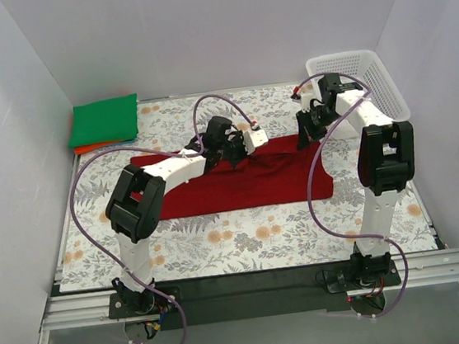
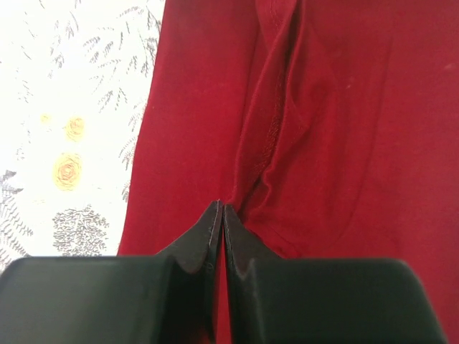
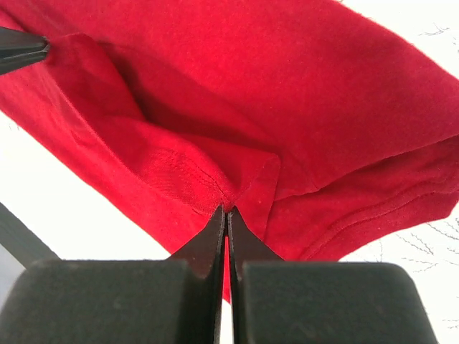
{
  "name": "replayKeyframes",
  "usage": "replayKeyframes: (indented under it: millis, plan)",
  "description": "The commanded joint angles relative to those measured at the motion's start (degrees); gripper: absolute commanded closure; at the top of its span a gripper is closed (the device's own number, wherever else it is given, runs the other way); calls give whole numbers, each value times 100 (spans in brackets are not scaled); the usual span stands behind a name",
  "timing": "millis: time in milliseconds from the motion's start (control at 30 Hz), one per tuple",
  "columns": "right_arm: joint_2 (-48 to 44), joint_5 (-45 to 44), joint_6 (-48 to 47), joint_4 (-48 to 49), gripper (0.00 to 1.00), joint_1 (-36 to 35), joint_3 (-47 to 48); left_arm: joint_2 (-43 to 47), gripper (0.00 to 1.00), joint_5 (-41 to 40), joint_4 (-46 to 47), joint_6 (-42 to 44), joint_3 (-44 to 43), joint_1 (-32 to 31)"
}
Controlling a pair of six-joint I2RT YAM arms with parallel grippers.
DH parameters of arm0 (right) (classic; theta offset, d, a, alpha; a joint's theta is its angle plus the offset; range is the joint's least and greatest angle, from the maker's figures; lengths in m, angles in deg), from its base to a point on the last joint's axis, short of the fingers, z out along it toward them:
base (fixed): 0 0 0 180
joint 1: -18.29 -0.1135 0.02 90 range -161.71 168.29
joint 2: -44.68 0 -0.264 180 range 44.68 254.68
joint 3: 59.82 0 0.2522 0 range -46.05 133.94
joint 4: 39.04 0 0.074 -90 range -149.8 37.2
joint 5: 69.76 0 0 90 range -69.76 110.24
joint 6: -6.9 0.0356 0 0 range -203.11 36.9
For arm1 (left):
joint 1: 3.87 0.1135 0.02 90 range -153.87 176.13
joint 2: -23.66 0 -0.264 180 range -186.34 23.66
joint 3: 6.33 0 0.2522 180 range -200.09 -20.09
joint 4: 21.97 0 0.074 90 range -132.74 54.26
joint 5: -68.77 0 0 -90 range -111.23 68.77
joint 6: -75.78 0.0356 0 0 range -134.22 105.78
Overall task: Fold and stack the t-shirts
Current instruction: Fold the tshirt
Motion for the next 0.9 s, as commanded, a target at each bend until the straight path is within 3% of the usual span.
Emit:
replayKeyframes:
  millis: [0, 433, 867]
  plan:
    - [163, -42, 220, 154, 99, 10, 306, -80, 100, -63, 276, 159, -205, 78]
    - [577, -165, 466, 251, 99, 10, 798, -292, 100, -414, 891, 291, -143, 193]
    - [-65, -42, 220, 216, 99, 10, 52, 569, 100, -37, 496, 458, 603, 140]
